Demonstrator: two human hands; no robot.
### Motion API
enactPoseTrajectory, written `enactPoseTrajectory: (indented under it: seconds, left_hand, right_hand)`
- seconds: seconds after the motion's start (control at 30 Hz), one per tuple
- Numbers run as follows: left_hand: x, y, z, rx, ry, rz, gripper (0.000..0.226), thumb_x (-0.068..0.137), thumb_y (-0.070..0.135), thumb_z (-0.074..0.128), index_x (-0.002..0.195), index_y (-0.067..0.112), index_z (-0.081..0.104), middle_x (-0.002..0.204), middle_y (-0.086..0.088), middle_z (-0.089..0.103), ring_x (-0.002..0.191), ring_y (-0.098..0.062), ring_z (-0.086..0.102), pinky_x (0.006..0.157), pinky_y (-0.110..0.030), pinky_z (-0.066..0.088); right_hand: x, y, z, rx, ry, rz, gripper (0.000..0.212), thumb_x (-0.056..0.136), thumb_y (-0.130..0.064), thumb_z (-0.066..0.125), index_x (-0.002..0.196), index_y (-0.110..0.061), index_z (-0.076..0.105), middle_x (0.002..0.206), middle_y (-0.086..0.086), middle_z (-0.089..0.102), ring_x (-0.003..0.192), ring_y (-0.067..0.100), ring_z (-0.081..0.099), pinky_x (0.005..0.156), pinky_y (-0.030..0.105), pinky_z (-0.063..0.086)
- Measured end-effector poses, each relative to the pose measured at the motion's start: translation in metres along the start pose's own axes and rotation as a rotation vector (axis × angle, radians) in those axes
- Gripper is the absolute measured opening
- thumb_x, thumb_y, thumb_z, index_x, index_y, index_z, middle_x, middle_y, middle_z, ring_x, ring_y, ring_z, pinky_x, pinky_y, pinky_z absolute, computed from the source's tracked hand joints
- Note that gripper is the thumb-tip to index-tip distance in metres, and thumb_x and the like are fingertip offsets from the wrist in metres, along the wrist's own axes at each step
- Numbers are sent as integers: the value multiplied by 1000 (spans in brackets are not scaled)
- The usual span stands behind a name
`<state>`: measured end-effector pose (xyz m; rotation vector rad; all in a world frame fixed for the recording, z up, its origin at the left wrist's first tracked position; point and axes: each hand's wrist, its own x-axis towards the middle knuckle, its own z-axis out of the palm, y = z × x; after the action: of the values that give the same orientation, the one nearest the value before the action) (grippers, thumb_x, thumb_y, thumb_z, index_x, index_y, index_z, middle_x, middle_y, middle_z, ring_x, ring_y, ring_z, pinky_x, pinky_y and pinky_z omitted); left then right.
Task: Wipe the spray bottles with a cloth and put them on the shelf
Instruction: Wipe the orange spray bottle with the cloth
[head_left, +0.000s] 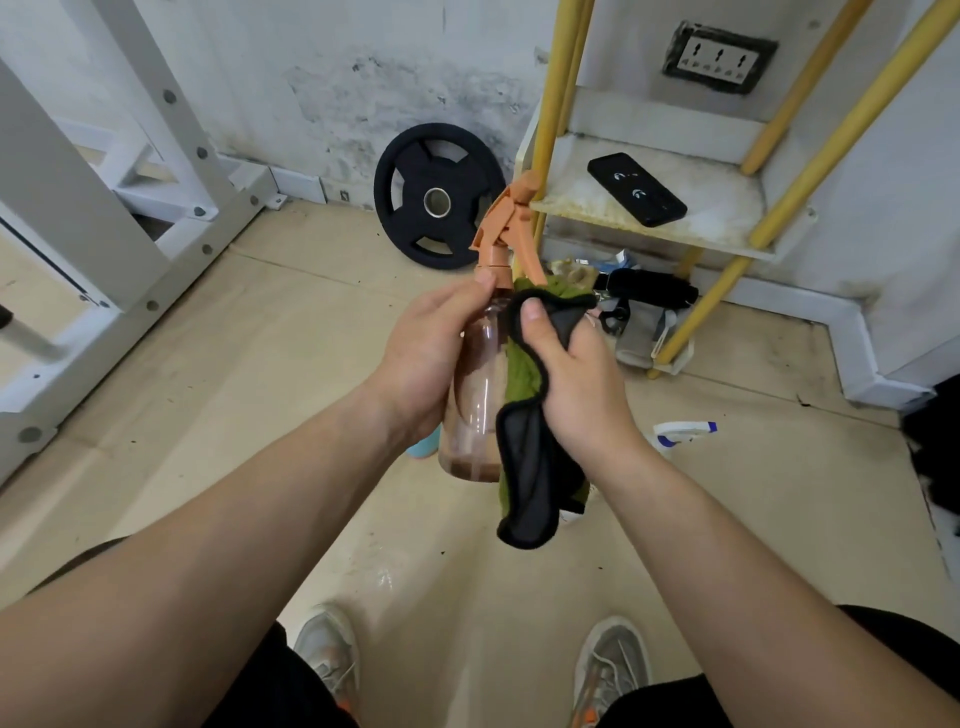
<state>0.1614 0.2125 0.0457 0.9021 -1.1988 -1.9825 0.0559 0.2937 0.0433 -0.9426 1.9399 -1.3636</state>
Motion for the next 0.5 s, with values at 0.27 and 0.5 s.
enactPoseTrajectory:
  seconds: [0.27,0.5]
  left_hand:
    - [6,7,-5,-14,165,-32,35,103,32,52,99,7,75,118,-18,71,96,-31,62,99,-48,51]
    - [2,-5,1,38,126,-93,43,103,34,52,113,-4,70,110,-24,72,100,-32,70,99,-47,54]
  right_hand:
    - [-10,12,6,68,16,188,35,98,-50,59,108,-17,54,99,-6,66,98,19,63,84,37,47]
    - [-16,8,2,-225,13,-151,41,101,-43,52,141,-33,48,124,-12,59,111,5,55,94,28,47]
